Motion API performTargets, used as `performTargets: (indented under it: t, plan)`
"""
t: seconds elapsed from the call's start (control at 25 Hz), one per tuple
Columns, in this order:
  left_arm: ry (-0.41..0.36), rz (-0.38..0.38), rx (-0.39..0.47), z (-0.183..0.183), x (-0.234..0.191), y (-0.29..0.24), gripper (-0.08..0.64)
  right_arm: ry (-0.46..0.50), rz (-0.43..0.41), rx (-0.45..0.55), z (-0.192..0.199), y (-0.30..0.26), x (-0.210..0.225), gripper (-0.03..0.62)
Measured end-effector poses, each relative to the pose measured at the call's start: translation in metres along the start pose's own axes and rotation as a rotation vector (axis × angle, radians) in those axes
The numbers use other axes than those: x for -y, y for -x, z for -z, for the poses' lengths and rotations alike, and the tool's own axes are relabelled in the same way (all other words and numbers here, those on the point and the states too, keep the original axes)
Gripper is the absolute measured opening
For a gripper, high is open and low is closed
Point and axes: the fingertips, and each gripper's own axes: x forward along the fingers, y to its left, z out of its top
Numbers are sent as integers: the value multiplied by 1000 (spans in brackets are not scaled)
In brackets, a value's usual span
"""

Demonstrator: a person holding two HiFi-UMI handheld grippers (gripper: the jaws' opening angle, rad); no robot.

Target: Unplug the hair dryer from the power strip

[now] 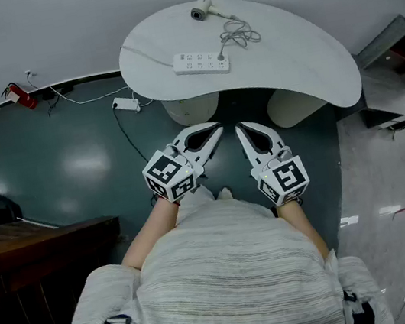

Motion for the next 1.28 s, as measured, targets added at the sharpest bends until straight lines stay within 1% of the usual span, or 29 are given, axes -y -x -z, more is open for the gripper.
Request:
performTargets:
  t: [0.36,0.48,0.6,0.76,1.04,1.28]
  plan:
    - [7,-3,-10,4,-1,-4,8,4,-11,3,1,-2,3,23]
    - [14,7,-14,6,0,-6,8,6,-34,37,-6,-1,1,25]
    - [1,17,-22,6,2,-10,8,-27,-67,77,-13,0,-2,26]
    - [-20,13,-31,3,0,-15,8,-34,-66,72,-12,-4,4,28]
    - [-25,-5,-35,-2,-33,-29,8,-49,-47,49,-8,-25,31,28]
    - [-57,40,-59,-7,-72,-58,8,-58,-22,25,-6,-63,69,28]
